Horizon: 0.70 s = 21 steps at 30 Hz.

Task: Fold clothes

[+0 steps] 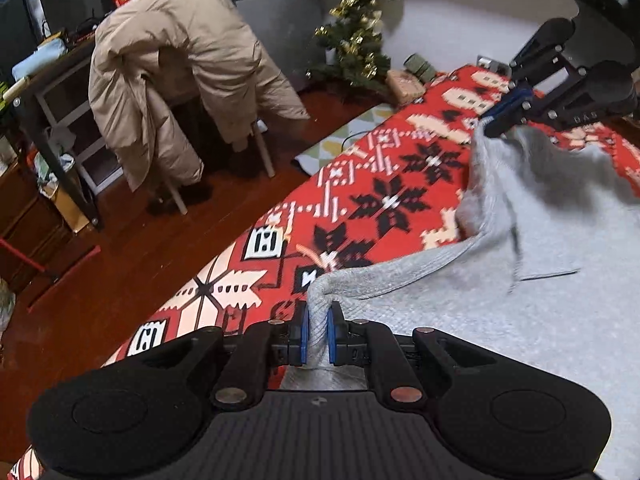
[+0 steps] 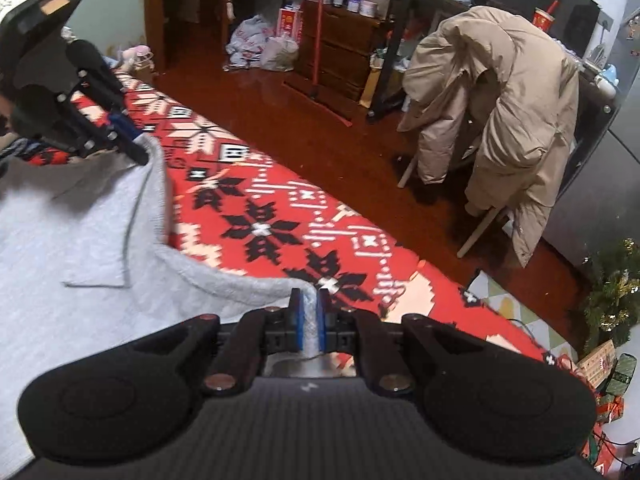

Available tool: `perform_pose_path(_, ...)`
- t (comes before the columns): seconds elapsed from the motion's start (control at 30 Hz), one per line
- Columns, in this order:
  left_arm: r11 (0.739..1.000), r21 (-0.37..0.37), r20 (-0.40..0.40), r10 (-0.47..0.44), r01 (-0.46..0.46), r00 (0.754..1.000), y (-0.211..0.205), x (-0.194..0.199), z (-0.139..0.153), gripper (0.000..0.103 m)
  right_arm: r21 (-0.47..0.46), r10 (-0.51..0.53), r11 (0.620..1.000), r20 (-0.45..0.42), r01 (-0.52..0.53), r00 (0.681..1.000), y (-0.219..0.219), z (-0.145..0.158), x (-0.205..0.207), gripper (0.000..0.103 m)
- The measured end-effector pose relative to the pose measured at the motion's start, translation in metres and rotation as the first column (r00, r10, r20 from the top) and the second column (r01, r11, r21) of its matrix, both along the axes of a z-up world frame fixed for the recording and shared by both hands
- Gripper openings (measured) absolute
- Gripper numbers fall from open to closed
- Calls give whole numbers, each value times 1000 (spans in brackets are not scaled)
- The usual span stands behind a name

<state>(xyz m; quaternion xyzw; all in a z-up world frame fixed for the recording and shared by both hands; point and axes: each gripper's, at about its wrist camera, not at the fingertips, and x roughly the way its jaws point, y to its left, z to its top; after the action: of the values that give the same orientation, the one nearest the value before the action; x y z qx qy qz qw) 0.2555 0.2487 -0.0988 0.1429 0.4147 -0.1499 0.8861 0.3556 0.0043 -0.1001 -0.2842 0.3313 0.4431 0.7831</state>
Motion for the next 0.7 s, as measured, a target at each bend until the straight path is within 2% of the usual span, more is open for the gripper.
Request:
perform_pose_path(0.17, 999, -13, -12, 38, -38, 999, 7, 8, -12, 9, -14, -38, 999, 11, 38, 999, 16, -22, 26, 6)
perform_pose_path(0.37, 993, -43, -22, 111, -112, 994, 18, 15, -10, 9, -42, -75, 996, 6, 75, 997, 25, -44, 46, 6)
perform_pose_path(0.7, 976, 7, -42, 217, -217, 975, 14, 35, -12, 9, -38, -162, 986, 28, 163, 986, 37, -53, 59, 6)
